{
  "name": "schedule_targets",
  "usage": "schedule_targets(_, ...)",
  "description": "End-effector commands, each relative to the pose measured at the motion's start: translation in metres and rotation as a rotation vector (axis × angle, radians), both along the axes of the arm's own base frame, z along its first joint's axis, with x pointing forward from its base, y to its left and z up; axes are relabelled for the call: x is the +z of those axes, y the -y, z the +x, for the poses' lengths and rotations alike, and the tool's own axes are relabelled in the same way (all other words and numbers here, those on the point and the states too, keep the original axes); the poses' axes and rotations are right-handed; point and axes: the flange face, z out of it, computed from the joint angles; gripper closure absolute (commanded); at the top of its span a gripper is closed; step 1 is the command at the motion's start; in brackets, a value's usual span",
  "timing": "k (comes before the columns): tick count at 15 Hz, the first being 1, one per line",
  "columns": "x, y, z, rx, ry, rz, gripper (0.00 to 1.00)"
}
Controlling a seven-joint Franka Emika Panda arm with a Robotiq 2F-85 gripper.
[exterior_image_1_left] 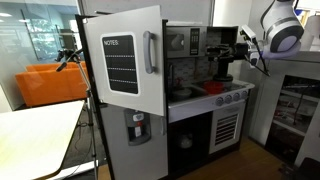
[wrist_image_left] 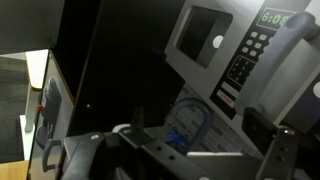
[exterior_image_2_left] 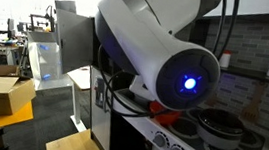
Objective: Open the microwave door
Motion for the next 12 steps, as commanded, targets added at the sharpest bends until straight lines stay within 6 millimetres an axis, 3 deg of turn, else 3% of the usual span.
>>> schedule_targets(1, 0.006, -0.001, -0.009, -0.066, 0.021, -0.028, 0.00)
schedule_targets(6, 0.008, 0.023, -0.009, -0.195, 0.046, -0.076, 0.00)
schedule_targets(12, 0.020, 0.033, 0.018, -0.235, 0.086, -0.145, 0.00)
